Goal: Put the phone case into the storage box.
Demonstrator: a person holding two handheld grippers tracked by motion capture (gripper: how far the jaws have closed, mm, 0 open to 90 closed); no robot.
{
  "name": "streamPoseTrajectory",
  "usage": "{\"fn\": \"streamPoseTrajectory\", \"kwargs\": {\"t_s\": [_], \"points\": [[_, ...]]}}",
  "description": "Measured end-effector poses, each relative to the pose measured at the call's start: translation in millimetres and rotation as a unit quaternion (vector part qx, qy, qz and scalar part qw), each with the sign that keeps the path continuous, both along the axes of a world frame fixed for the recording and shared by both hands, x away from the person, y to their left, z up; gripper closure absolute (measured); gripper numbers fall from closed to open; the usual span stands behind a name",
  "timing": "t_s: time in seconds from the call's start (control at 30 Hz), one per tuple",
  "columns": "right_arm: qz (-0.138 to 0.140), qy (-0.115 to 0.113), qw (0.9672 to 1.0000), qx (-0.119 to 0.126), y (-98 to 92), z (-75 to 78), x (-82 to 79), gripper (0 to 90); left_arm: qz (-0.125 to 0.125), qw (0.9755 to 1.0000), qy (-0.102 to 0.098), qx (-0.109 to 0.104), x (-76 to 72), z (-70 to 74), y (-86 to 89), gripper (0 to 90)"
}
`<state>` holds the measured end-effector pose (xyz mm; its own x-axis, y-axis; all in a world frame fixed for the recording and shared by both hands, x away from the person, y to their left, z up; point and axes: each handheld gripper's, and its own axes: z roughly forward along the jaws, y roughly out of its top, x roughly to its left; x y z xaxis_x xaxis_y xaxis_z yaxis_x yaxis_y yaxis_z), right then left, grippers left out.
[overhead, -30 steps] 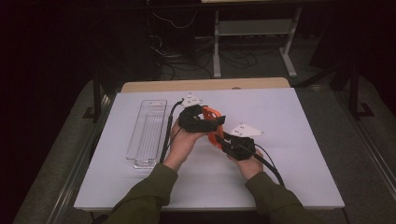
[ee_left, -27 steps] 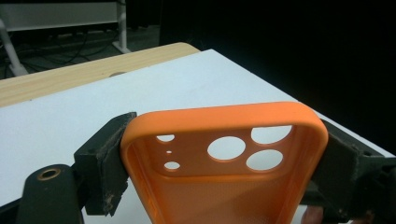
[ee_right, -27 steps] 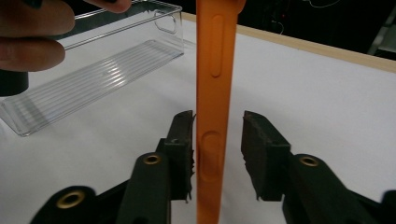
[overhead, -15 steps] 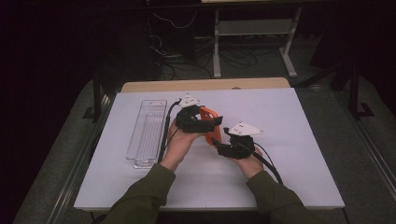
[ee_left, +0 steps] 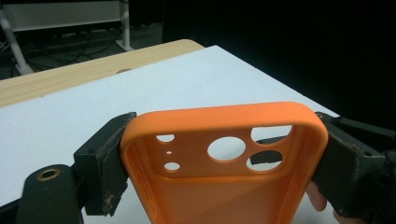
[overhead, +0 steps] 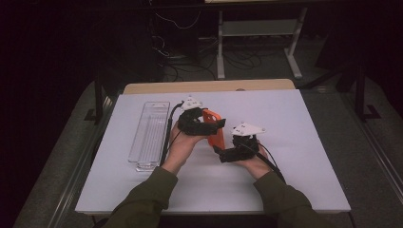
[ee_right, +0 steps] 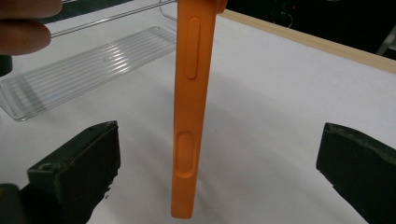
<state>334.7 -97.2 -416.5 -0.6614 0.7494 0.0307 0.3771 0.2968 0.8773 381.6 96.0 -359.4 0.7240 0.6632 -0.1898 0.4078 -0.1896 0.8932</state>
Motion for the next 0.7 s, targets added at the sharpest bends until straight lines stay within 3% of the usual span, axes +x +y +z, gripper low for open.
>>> {"fn": "streamPoseTrajectory", "kwargs": {"t_s": [0.27,0.7], "points": [[0.008,0.013,0.9999,0.003,-1.2,0.7,0.6,0.0,-0.001,1.0,-0.001,0.003,0.1,0.5,1.2,15.6],[0.018,0.037,0.9989,-0.022,-19.0,1.8,0.6,0.0,0.003,1.0,-0.003,0.002,0.2,1.7,3.5,15.6]]}}
